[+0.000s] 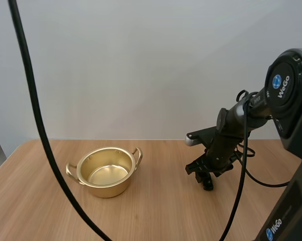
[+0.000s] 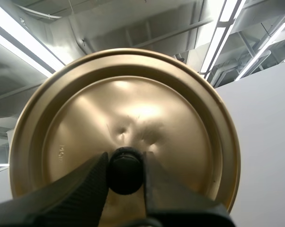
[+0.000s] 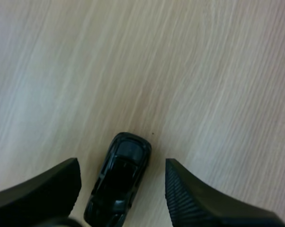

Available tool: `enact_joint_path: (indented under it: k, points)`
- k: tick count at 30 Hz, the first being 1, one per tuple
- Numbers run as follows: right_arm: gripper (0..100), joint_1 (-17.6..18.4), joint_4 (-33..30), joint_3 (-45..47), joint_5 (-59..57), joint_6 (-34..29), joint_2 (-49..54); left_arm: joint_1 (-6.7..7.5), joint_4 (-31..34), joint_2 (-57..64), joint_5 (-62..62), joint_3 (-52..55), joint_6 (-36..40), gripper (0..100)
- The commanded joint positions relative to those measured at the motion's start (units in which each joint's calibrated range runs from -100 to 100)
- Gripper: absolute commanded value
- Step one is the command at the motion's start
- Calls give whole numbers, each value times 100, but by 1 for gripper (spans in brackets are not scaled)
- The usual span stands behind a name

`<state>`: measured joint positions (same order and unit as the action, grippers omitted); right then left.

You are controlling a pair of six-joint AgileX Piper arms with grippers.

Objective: Open the pot, put the car inside, and close it

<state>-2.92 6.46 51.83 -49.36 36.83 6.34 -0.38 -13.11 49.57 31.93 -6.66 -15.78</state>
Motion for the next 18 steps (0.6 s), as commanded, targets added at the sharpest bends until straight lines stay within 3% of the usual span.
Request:
enact_joint_path:
  k: [1,7,8,10,11,12,18]
  points:
    - [81,-1,3,1,3,51,-77,-3,2,-1,9,2,2,0]
    - [66,-1,-32,1,34,158,-260,-3,2,-1,9,2,2,0]
    - [57,-1,-73,1,59,158,-260,-3,2,-1,9,2,2,0]
    - [28,-1,-125,1,64,158,-260,-3,2,-1,9,2,2,0]
    - [7,-1,-152,1,78,158,-260,-3,2,-1,9,2,2,0]
    - [0,-1,-175,1,97,158,-260,-3,2,-1,9,2,2,0]
    - [0,-1,-220,1,182,256,-177,-3,2,-1,9,2,2,0]
